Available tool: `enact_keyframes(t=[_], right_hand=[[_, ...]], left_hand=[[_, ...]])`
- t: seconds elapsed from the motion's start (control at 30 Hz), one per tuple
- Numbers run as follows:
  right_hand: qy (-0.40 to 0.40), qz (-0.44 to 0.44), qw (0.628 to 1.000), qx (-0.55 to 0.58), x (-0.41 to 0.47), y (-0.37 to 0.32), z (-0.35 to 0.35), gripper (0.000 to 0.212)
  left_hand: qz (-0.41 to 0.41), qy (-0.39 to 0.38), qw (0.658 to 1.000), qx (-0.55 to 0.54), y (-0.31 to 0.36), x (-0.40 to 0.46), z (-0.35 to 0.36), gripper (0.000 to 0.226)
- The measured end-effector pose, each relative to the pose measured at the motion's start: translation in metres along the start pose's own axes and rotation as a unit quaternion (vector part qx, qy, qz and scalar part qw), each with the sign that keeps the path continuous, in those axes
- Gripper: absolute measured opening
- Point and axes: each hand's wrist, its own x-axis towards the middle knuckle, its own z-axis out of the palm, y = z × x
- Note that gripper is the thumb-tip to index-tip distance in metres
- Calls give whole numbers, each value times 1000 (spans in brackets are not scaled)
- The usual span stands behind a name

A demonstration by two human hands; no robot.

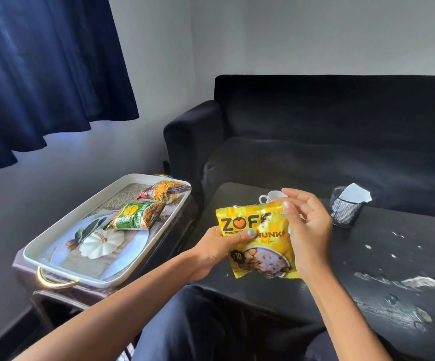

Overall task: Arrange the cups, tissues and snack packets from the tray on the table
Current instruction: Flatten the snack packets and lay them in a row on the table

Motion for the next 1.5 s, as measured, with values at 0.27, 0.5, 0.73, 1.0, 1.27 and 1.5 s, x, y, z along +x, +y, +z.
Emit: enact_keyframes(t=[0.27, 0.5, 0.73, 1.0, 1.27, 1.5], right_hand=[[-124, 233, 964, -13, -1, 22, -15, 37], [-102, 345, 933, -25, -18, 48, -12, 28], [7, 411, 911, -46, -23, 77, 1, 28], [-23, 403, 907, -121, -31, 96, 9, 55], [-394, 142, 740, -526, -51, 68, -1, 70], [-478, 204, 651, -553, -56, 71, 5, 82]], left_hand=[[-25, 33, 998, -39, 8, 12, 4, 30], [-81, 97, 992, -3, -5, 29, 7, 26], [-126, 61, 978, 154, -33, 32, 8, 12], [-43, 12, 929, 368, -42, 27, 15, 59], [-16, -80, 736, 673, -57, 19, 32, 87], [-23, -98, 689, 718, -67, 21, 27, 90]])
